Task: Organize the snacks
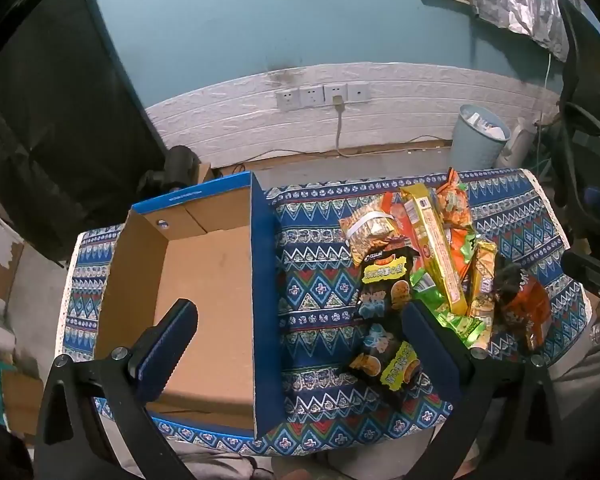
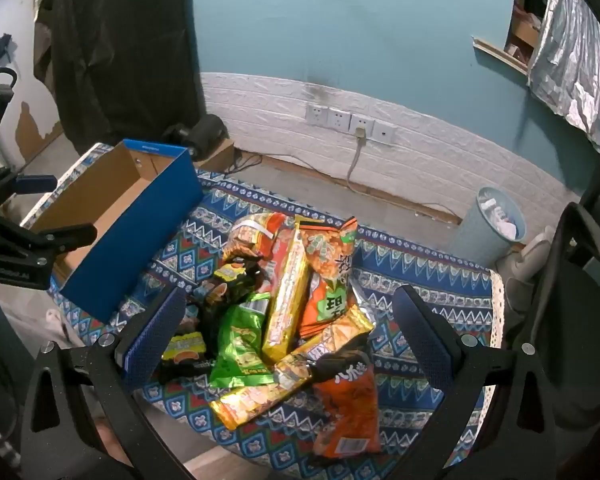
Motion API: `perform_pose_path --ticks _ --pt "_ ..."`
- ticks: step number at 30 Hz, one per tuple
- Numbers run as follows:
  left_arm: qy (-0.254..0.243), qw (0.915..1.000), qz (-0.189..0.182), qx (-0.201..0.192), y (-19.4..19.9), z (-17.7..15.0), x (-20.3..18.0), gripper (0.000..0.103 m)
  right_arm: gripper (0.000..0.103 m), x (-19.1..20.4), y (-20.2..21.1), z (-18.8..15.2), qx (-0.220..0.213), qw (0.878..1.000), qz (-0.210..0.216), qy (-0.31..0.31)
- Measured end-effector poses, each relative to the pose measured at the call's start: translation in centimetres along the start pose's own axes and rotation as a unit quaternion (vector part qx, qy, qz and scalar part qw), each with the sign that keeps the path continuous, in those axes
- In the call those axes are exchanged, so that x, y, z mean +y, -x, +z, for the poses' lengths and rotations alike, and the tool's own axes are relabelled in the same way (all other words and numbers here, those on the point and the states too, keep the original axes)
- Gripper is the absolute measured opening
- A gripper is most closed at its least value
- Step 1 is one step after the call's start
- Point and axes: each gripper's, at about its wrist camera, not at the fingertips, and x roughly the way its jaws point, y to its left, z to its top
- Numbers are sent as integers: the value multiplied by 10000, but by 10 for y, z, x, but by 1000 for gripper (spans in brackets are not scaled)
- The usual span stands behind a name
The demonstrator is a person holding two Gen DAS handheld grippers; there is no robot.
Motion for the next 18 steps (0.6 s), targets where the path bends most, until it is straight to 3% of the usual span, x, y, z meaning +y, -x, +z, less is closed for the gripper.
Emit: perform_pose_path --ticks 18 --pt "-85 9996 -251 -121 3 -1 -6 103 101 -3 1 0 33 10000 -7 -11"
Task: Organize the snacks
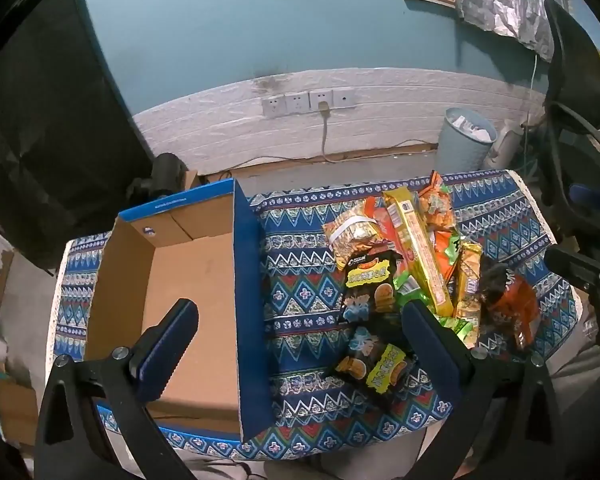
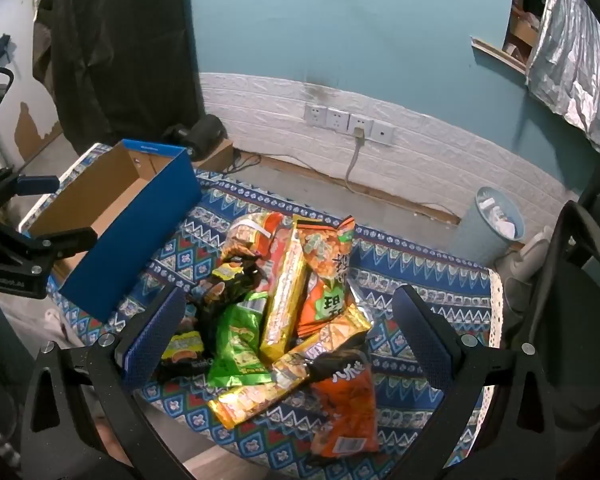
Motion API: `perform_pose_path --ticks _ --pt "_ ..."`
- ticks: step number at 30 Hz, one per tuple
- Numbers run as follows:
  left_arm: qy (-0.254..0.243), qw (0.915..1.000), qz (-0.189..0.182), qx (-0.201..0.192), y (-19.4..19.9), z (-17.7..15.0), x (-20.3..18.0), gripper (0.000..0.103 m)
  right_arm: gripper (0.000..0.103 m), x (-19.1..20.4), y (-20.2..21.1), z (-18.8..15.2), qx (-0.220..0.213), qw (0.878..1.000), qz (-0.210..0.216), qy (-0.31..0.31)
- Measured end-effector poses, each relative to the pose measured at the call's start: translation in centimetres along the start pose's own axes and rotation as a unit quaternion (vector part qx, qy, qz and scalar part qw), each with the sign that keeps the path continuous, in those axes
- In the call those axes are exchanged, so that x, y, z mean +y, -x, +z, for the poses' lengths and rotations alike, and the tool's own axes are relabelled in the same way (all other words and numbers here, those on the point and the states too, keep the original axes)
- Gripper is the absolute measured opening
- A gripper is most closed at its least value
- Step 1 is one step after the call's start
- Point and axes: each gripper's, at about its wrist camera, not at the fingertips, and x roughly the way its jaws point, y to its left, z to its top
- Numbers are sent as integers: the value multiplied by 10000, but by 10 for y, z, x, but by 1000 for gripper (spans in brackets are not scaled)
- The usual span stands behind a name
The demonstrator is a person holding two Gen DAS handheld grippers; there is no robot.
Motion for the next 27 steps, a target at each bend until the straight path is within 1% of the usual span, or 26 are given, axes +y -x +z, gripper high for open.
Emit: perform_pose_path --ticks 8,27 --pt "7 10000 -13 -39 2 -1 -1 103 101 0 0 0 3 10000 3 7" --pt "34 10000 -18 32 0 -1 -1 103 101 0 -2 -1 21 10000 -12 5"
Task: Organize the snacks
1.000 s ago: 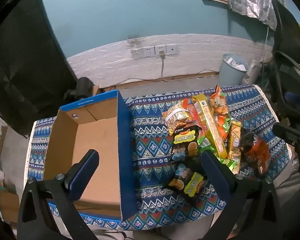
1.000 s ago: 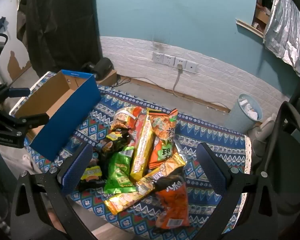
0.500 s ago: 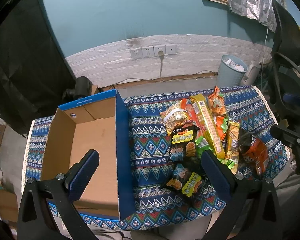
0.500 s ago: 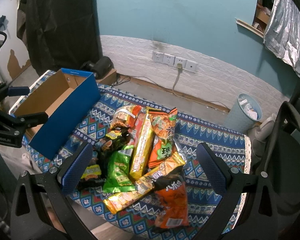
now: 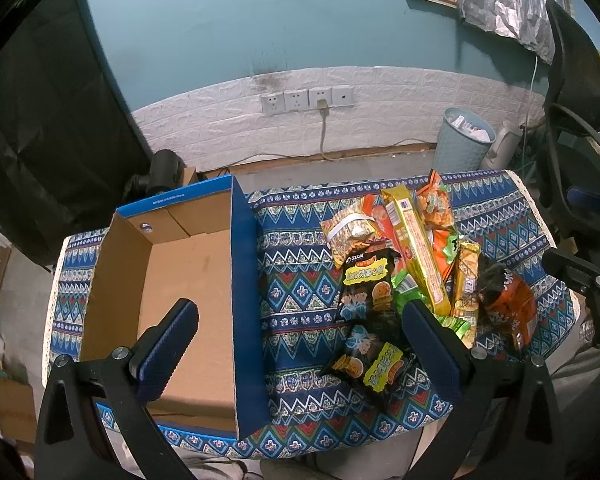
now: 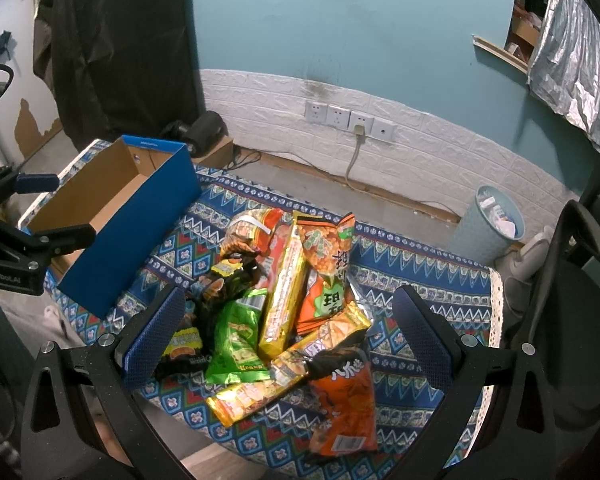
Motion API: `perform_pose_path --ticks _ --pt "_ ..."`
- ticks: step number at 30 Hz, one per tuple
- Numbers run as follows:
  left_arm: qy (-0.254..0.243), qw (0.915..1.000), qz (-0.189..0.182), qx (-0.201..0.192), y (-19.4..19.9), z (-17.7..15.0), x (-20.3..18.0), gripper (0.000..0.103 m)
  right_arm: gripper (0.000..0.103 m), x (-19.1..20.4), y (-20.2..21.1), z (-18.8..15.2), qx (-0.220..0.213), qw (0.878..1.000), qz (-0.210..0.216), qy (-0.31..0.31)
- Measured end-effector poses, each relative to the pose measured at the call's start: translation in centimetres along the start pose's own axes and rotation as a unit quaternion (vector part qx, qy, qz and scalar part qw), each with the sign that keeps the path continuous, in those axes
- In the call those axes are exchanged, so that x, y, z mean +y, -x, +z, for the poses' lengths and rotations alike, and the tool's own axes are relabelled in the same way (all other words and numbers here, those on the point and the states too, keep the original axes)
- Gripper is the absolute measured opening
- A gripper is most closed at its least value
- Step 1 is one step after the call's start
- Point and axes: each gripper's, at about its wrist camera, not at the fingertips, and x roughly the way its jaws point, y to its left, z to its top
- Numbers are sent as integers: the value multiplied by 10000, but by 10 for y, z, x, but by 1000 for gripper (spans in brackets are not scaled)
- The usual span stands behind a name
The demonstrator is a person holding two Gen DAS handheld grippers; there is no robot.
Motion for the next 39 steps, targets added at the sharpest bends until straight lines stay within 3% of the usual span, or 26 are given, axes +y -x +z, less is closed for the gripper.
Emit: perform_pose_path --ticks 39 --pt "61 9999 2 141 -7 -3 -2 103 101 -2 -3 -4 69 10000 -28 59"
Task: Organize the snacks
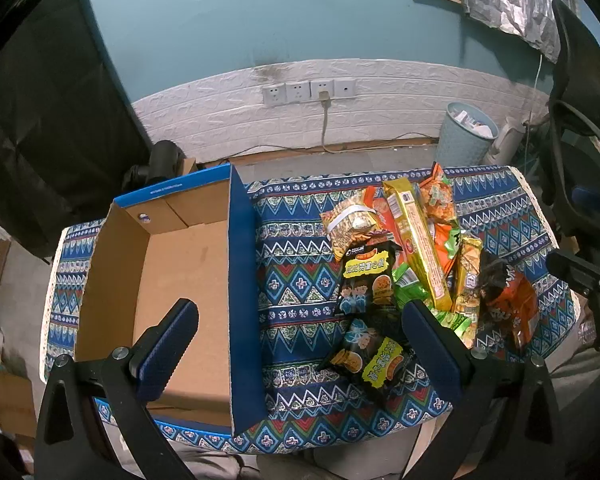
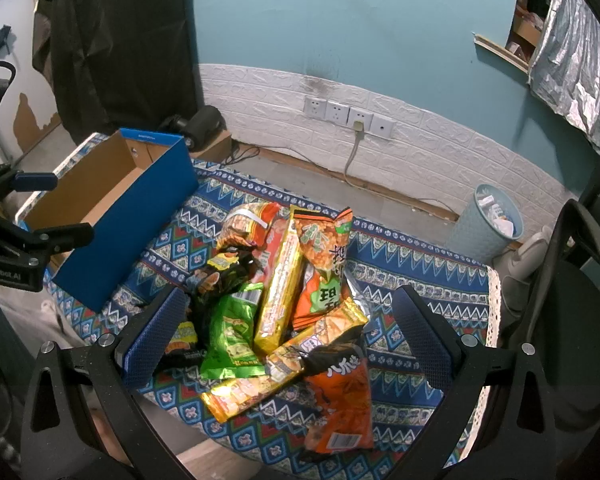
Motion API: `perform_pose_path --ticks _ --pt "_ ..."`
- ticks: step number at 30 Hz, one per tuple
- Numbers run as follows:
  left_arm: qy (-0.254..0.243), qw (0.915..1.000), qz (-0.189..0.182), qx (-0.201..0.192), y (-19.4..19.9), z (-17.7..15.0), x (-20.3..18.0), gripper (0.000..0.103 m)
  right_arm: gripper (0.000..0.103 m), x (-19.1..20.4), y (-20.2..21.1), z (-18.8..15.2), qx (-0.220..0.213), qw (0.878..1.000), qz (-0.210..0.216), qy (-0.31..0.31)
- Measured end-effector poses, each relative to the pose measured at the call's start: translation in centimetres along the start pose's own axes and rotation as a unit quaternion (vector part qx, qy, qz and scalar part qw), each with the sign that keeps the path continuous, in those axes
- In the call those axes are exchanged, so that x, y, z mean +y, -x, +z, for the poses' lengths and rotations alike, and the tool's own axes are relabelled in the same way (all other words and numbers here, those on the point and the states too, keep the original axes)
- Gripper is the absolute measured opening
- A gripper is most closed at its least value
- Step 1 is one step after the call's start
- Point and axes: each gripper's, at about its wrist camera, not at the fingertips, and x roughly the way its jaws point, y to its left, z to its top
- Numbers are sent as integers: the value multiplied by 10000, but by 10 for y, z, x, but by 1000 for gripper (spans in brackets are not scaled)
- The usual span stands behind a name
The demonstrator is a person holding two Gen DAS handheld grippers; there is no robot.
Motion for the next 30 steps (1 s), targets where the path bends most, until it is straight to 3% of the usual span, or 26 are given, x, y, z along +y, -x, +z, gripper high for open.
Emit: perform_pose_path --ticks 16,30 --pt "-63 9999 84 -49 -6 -1 -2 103 101 -1 0 -1 21 10000 1 4" --pt "-66 9983 314 492 -54 -10 -16 103 101 -34 -22 -21 440 9986 -197 -206"
